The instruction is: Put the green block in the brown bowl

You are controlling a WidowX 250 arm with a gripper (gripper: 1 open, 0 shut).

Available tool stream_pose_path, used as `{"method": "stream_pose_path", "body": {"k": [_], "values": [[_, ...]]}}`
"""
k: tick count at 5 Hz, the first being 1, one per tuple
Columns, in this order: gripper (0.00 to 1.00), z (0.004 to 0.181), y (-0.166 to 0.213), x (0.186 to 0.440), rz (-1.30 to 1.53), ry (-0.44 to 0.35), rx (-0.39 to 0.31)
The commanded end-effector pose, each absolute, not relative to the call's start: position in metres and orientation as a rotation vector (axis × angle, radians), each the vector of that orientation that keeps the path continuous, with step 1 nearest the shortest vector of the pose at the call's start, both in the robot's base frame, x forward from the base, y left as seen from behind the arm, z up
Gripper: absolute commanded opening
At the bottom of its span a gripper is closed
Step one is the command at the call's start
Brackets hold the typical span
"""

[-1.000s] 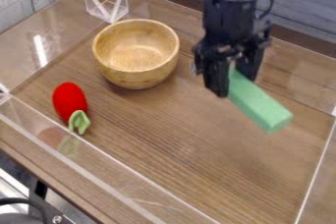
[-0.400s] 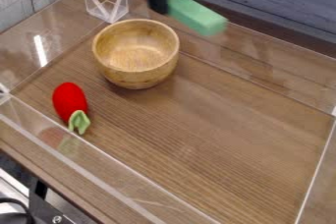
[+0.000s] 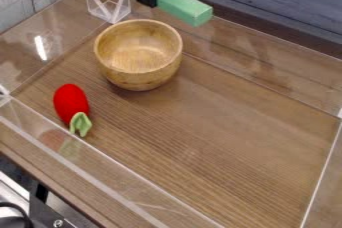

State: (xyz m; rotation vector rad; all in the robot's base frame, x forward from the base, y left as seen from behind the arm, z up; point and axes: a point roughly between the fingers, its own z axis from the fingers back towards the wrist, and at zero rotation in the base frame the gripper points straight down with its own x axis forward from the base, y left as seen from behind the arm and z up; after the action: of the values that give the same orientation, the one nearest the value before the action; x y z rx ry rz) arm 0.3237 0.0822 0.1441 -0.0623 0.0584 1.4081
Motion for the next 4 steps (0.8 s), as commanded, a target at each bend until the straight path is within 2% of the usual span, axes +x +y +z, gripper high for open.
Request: {"method": "stream_pose_path", "body": {"k": [1,2,4], "values": [[0.0,0.156,0.073,0.33,1.399,-0.001,-0.09],[0.0,0.15,0.066,0.335,1.401,-0.013,-0.095],[0.0,0.136,0.103,0.319,1.385,-0.019,-0.083]]}}
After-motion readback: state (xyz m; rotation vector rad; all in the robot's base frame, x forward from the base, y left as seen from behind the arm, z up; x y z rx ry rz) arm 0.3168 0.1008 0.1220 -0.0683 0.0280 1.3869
